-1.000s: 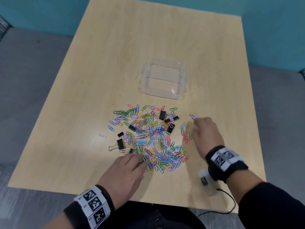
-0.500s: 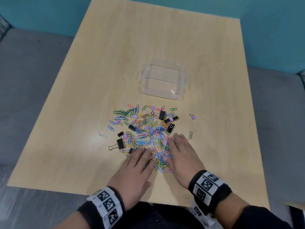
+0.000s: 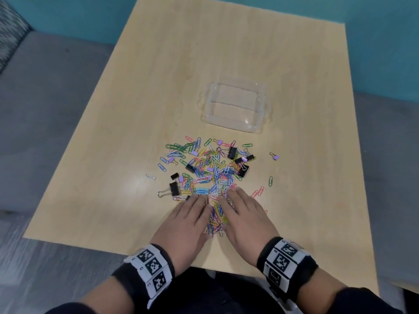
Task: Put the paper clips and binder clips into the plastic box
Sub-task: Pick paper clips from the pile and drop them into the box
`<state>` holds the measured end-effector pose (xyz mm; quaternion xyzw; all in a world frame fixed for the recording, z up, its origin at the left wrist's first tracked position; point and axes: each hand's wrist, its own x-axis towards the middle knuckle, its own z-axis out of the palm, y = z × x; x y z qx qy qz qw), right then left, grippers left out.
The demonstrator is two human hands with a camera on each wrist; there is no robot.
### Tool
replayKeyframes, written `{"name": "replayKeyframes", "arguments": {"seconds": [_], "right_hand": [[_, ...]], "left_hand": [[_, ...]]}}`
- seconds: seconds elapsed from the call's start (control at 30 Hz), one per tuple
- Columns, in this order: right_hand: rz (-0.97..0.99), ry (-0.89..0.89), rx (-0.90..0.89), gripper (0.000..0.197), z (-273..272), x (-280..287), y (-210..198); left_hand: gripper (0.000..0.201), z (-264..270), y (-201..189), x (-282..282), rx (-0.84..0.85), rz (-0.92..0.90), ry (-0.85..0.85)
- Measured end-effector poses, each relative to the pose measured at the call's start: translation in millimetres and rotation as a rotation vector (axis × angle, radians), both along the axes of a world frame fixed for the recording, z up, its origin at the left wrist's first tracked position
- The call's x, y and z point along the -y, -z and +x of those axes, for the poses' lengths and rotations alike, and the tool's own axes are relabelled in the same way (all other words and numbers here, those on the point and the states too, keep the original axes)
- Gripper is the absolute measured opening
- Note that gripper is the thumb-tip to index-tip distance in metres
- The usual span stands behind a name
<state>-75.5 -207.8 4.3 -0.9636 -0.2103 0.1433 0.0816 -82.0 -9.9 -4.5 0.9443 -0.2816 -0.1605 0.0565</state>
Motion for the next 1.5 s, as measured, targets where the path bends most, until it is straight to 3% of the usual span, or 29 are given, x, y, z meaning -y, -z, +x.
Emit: {"name": "replayKeyframes", "arguments": {"seconds": [0.13,0.3,0.43,0.8,1.03,1.17,1.3,1.5], "right_hand": [[-0.064,-0.081,-0.034,0.064,2.8,-6.6,2.8],[-0.074,-0.061,0.004,0.052,0.4,-7.7,-4.9],[-0.049,-0.138,0.016,0.053,3.5,-22.8,-5.8],[-0.099,-0.095,-0.027,0.059,-7.3,-15.3,-7.3],[-0.058,0.260,-0.118,0.077,-19.7,20.6,-7.1],[-0.092,0.238,-0.133,0.090,-19.2,14.3,-0.9],[-0.054,0.187,-0.091,0.082,-5.1,1.4,1.4],[-0.049,0.165,-0.094,0.057,14.3,-2.8,4.6]], "left_hand": [[0.059,7.0,1.0,-16.6,0.019,0.030,0.030],[0.050,-0.5,0.6,-31.5,0.069,-0.035,0.104],[0.049,2.1,-2.7,-31.4,0.086,-0.050,-0.023],[0.057,-6.1,0.5,-59.7,0.030,0.035,-0.077],[0.055,-32.6,-8.2,-32.6,-0.033,-0.092,0.030],[0.071,-22.2,-3.5,6.7,0.009,-0.089,0.052],[0.080,-2.2,-0.3,33.1,0.003,-0.047,-0.017],[0.059,15.5,1.3,32.2,0.004,-0.055,-0.033]]}}
